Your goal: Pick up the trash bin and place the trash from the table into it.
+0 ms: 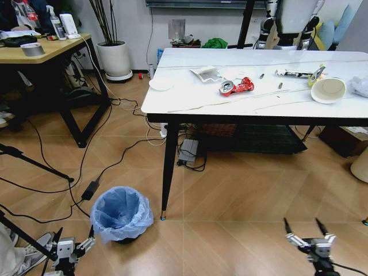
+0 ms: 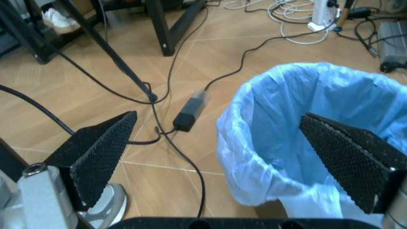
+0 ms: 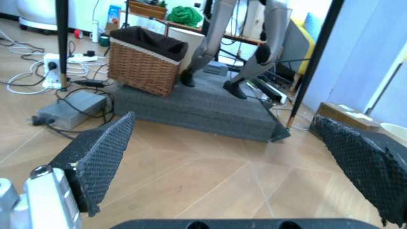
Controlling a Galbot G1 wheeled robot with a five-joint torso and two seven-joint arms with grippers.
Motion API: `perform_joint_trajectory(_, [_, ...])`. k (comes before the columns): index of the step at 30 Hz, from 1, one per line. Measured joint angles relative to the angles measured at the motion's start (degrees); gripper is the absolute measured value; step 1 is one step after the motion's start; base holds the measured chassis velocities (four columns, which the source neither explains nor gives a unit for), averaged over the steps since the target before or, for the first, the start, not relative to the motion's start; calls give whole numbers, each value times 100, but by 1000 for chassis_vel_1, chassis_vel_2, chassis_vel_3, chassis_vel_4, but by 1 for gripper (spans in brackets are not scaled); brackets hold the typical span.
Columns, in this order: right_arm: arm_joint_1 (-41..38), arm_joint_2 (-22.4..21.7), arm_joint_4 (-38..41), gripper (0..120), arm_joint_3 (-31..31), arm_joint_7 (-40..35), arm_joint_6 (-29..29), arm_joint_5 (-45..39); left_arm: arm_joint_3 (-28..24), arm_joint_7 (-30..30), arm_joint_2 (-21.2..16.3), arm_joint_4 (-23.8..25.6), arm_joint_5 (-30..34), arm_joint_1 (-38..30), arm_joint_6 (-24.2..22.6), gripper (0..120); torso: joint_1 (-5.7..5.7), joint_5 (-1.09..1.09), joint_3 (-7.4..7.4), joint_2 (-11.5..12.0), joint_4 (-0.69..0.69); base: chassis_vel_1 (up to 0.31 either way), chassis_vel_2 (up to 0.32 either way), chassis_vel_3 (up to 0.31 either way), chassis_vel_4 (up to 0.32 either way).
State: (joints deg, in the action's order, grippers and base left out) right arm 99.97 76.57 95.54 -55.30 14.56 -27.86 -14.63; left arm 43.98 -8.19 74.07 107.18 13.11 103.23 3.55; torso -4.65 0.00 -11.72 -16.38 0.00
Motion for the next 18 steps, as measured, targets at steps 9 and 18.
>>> perform_joint_trajectory(9, [-87,175,132,100,-94,32,-3,89,81,81,-52,-244,254,-535,-280,100,-4,0,-9,-15,-2,0,0,0,0])
perform_joint_trajectory(18, [-497,784,660,100,-27,23,204,726,15,170,-138,-538,768,-850,-207,100,-8,1,-16,-23,-1,0,0,0,0])
